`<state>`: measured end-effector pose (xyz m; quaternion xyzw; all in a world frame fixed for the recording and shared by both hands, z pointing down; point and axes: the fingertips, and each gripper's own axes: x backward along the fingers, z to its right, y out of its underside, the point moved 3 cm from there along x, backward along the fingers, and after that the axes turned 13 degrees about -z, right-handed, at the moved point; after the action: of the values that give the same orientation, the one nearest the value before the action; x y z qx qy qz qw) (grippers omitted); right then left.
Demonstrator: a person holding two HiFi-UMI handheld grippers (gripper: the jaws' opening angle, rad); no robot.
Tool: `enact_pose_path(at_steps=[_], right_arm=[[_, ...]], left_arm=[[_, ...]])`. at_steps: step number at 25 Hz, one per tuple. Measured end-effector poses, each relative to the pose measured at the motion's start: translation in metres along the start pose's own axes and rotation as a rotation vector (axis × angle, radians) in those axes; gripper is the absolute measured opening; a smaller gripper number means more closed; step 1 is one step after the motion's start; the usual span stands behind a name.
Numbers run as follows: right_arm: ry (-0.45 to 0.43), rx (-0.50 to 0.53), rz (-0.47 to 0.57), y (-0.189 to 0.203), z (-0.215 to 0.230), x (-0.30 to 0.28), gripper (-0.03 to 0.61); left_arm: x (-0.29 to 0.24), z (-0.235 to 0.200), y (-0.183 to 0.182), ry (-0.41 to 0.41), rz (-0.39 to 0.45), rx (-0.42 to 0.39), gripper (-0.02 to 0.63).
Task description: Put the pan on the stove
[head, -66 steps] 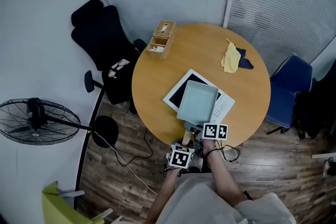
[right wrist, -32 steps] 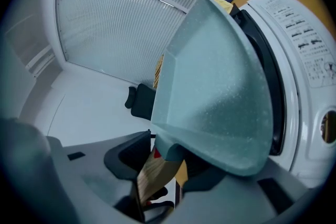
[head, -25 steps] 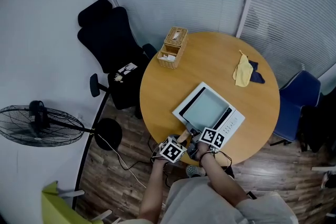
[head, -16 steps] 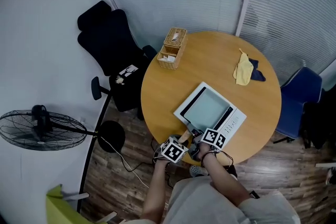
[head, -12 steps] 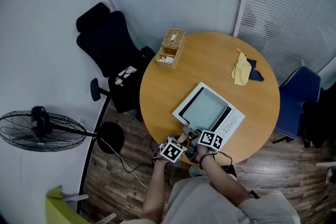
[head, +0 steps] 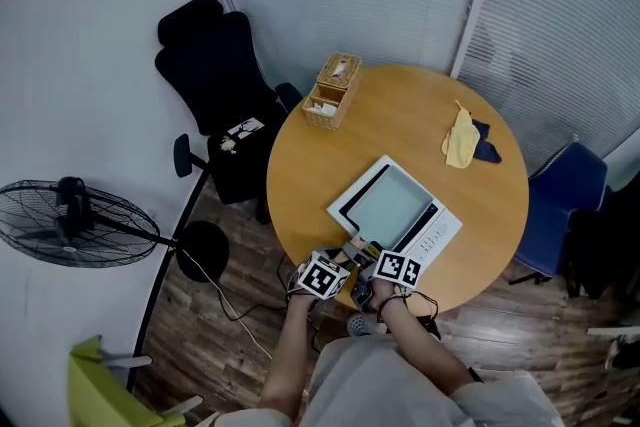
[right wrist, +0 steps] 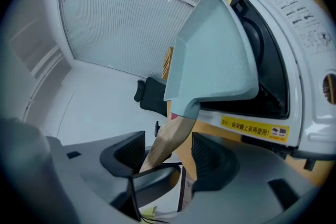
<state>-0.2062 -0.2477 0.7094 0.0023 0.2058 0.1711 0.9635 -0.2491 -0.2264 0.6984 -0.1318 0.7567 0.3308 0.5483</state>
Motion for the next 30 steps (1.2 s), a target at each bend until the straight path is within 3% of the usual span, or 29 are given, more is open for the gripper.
enact_pose_path(at_steps=[9,20,26,30], right_arm=[[-0.014,0.025,-0.004,0.003,-0.001,0.016,0.263],[-0.009,0.053,-0.019,0.015,-0.001,0.023,0.264],[0.027,0.147,-0.026,0.018,-0.006,0.032,0.264],[0.103,0.273,-0.041,0.021,-0.005,0.045,0.267]], left_arm=[[0.007,0.0,-0.004,0.0,0.061,0.056,0.211],[0.012,0.005,0.011,-0.021,0.039,0.029,0.273],[0.027,0.004,0.016,-0.051,0.051,0.03,0.275],[0.043,0.004,0.018,-0.098,0.074,0.026,0.275]])
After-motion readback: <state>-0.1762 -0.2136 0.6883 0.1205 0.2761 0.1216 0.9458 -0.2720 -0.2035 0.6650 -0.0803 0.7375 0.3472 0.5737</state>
